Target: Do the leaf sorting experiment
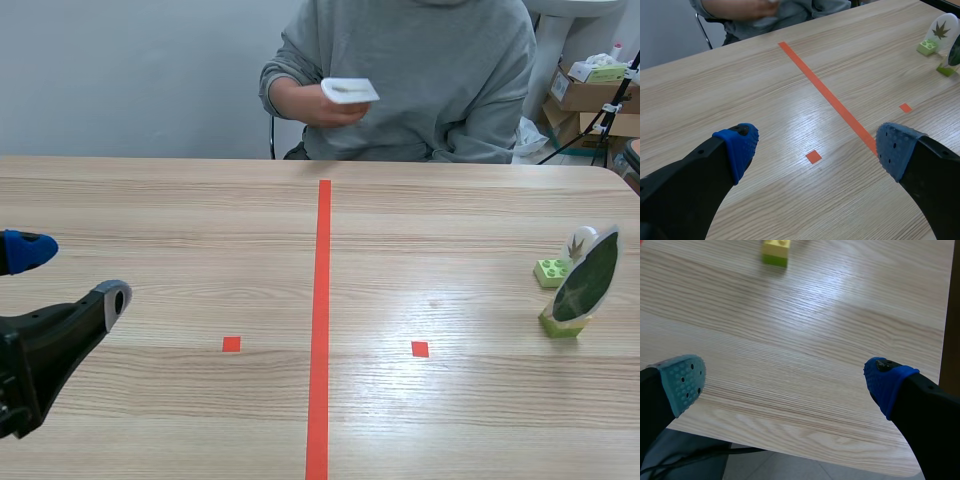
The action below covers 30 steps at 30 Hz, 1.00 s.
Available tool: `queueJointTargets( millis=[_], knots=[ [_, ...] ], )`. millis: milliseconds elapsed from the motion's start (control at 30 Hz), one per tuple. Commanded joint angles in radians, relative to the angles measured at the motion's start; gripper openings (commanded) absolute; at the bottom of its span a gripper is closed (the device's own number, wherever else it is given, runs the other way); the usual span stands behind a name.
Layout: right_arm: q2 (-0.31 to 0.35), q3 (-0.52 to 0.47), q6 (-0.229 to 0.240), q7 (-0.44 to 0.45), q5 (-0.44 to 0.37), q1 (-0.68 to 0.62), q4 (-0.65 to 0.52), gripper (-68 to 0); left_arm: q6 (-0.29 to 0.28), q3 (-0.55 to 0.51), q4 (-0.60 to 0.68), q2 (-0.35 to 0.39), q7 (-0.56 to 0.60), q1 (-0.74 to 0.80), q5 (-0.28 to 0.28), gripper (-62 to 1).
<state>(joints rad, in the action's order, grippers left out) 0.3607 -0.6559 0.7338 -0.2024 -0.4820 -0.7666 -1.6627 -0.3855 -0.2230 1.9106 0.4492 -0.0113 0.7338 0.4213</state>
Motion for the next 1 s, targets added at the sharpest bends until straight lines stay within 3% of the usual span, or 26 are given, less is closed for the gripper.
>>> queueJointTargets(
  millis=[0,167,333,633,967],
  knots=[
    [0.022,0.016,0.012,0.015,0.002,-0.005,-0.064,0.4,-0.002,-0.002,0.014,-0.005,0.014,0.0,0.012,-9.9],
    [0.028,0.066,0.012,0.014,0.027,-0.017,-0.247,0.4,-0.002,-0.002,0.014,-0.005,0.013,-0.003,0.012,-9.9],
    [0.064,0.185,0.012,0.015,0.068,0.006,-0.381,0.4,-0.002,-0.002,0.014,-0.005,0.014,-0.003,0.012,-9.9],
    [0.046,0.391,0.012,0.042,0.112,0.082,-0.396,0.4,-0.002,-0.002,0.014,-0.005,0.021,-0.003,0.013,-9.9],
    [-0.006,0.402,0.012,0.021,0.077,0.081,-0.396,0.4,-0.002,-0.002,0.014,-0.005,0.019,-0.003,0.035,-9.9]
  ],
)
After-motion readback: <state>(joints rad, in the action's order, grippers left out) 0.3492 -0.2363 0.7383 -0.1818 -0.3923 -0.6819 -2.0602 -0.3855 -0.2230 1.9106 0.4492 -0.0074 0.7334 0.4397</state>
